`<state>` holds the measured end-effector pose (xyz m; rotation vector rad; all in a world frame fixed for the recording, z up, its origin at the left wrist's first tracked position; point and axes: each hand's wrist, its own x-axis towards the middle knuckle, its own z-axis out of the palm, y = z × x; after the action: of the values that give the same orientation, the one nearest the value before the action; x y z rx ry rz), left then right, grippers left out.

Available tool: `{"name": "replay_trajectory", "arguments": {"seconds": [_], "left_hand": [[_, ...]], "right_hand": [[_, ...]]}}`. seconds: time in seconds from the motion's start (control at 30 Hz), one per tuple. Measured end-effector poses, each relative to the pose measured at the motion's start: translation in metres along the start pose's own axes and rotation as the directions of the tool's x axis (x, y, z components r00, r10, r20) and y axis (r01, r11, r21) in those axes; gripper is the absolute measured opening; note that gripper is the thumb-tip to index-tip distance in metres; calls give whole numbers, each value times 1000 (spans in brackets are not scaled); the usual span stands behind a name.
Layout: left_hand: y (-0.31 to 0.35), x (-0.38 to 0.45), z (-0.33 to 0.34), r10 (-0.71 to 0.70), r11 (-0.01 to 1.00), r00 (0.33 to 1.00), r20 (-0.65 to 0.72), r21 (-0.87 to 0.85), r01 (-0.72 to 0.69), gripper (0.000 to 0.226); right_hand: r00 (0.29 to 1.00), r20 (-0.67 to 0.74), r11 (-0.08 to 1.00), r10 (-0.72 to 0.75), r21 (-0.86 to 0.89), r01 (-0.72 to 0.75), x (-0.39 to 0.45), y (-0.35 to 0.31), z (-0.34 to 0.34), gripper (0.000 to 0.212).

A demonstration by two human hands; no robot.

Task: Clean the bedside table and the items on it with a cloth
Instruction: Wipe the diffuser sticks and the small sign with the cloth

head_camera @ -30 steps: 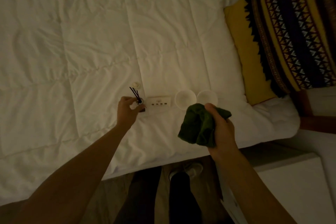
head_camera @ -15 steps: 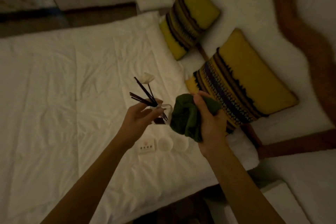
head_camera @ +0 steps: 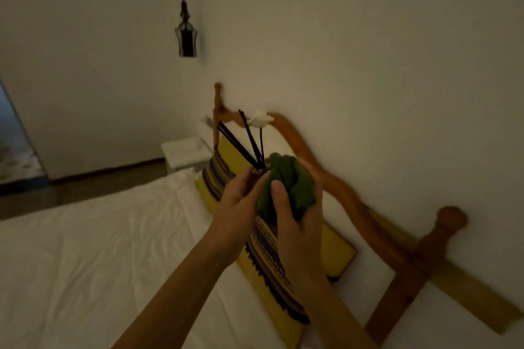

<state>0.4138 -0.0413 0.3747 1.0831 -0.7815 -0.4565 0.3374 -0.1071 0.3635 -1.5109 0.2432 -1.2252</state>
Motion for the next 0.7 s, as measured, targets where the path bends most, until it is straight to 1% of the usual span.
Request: {"name": "replay_trajectory", "arguments": {"seconds": [0.1, 0.2, 0.23, 0.27, 0.33, 0.37, 0.43, 0.53, 0.63, 0.7], "left_hand": [[10, 9, 26, 6, 1000, 999, -36, -28, -7, 22], [19, 18, 41, 9, 999, 1000, 15, -44, -8, 16], [22, 20, 45, 7, 998, 999, 41, -68, -4, 21], [24, 22, 48, 3, 995, 998, 64, -104, 3, 31], [24, 24, 53, 5, 983, 992, 128, -184, 19, 49], [25, 23, 55, 20, 975, 985, 169, -220, 19, 52], [25, 22, 58, 50, 967, 974, 223, -254, 9, 50], [28, 22, 63, 87, 975, 973, 215, -220, -38, 43], [29, 23, 71, 188, 981, 968, 165, -88, -175, 42], [28, 24, 76, 249, 968, 959, 135, -25, -248, 34]], "right_hand": [[994, -107, 998, -5, 54, 11, 13, -20, -4, 62], [983, -179, 992, 39, 126, -17, 22, -31, -6, 47], [980, -188, 989, 57, 146, -29, 25, -35, -8, 42], [979, -191, 987, 76, 157, -46, 28, -37, -11, 39], [972, -194, 978, 130, 185, -94, 35, -41, -19, 41], [967, -199, 973, 160, 199, -120, 39, -42, -22, 45], [948, -219, 959, 230, 214, -184, 44, -44, -27, 55], [925, -222, 936, 308, 242, -254, 46, -46, -27, 55], [898, -242, 905, 368, 316, -286, 49, -46, -24, 45], [862, -273, 876, 427, 362, -319, 54, -46, -22, 38]]}}
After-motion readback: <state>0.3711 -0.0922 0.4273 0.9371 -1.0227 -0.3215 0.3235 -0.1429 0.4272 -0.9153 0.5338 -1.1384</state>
